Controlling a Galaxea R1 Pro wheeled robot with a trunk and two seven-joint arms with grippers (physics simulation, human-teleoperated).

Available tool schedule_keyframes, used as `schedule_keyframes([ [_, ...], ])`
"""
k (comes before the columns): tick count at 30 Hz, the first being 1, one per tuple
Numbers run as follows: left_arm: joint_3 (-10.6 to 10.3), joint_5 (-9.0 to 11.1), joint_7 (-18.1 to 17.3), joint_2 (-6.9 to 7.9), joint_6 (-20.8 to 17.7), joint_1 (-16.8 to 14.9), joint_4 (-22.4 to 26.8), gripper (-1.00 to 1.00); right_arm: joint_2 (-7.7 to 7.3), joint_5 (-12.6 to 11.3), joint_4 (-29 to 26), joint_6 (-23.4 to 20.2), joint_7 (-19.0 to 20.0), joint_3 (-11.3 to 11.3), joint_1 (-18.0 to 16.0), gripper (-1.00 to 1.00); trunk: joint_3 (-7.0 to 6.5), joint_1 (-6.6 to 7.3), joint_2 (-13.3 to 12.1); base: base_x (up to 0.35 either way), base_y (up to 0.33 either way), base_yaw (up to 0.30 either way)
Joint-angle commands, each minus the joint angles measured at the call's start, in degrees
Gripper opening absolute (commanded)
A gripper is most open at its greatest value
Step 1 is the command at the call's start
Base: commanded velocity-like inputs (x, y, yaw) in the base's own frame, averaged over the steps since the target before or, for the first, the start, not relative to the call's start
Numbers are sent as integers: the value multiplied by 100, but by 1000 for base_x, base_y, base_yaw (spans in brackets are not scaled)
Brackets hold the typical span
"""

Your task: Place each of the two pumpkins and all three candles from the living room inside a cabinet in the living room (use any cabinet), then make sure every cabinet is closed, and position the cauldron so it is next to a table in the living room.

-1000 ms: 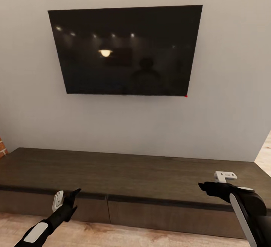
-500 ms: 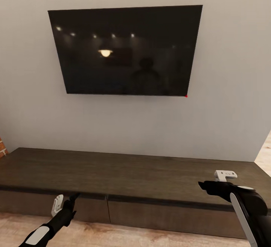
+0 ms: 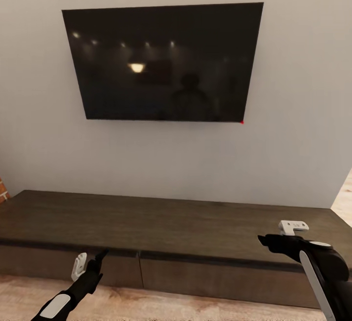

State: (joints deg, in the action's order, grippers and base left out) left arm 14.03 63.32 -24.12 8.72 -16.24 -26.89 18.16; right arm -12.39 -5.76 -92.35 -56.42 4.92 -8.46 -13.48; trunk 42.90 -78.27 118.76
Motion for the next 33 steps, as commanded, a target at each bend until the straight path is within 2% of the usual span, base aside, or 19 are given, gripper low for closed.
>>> schedule_keyframes([
  [1, -1, 2, -1, 0, -2, 0, 1, 100, 0, 1, 0, 0, 0, 0, -1, 100, 18, -23, 42, 0, 0, 0],
  [12, -6, -6, -161, -2, -18, 1, 14, 100, -10, 1, -3, 86, 7, 24, 11, 100, 216, -264, 483, 0, 0, 0],
  [33, -14, -13, -180, -2, -19, 5, 68, 100, 0, 4, -2, 96, 0, 28, 12, 100, 593, -725, 1325, 0, 0, 0],
])
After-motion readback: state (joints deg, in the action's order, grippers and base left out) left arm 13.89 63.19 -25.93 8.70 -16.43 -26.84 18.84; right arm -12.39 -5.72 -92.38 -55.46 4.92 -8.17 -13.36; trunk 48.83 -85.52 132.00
